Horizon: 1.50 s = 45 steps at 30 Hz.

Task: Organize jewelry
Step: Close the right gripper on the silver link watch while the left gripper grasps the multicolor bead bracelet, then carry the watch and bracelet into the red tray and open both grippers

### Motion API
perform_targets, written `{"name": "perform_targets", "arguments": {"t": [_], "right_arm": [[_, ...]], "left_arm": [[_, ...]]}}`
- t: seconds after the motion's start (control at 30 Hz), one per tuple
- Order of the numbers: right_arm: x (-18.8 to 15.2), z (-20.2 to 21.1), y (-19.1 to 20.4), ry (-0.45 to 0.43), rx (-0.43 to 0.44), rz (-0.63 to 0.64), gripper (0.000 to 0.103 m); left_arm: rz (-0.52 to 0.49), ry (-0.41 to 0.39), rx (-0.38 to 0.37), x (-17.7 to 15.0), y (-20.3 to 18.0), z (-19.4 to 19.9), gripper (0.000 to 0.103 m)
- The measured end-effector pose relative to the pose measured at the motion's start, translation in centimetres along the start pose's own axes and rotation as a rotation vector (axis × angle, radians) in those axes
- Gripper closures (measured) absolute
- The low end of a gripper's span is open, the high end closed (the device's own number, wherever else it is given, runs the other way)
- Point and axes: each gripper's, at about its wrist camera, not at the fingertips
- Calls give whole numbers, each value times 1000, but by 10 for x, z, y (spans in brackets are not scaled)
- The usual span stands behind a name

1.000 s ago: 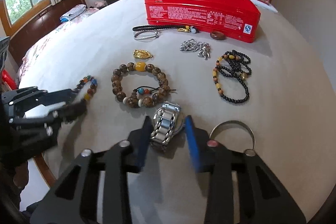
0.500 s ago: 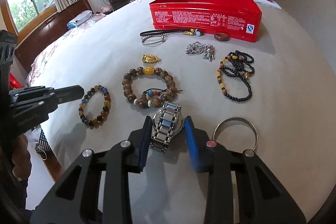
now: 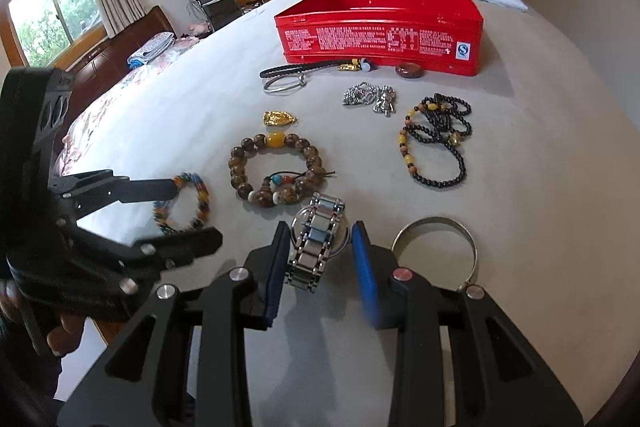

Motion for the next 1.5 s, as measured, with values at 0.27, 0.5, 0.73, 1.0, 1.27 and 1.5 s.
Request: {"name": "perform_targets", "arguments": {"t": [0.27,0.5,0.73,1.0,1.27,1.5], "right_arm": [[0,6,-5,-18,7,-9,72],[0,11,-2,-32,12,-13,72],[8,21,6,-55,4,14,72],[31,38,16,-75,3,67,72],[90,53,4,-99,-17,136,72],[172,33,-39,-73,-16,118,72]], "left_arm": [[-31,-5,77,-7,-5,2,57],[-6,-6,23,-4,5,7,96],[35,-106,-30,14,17,50,96],[31,-215,-65,45,23,88,96],[1,-281,-75,103,29,93,96],[-30,-314,-59,176,35,80,96]]}}
Point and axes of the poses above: each gripper's, at about its wrist camera, not at the fingertips, and z roughly against the way its jaws point, y to its left, x to its top, and after that the axes turned 14 degrees about x, right-handed
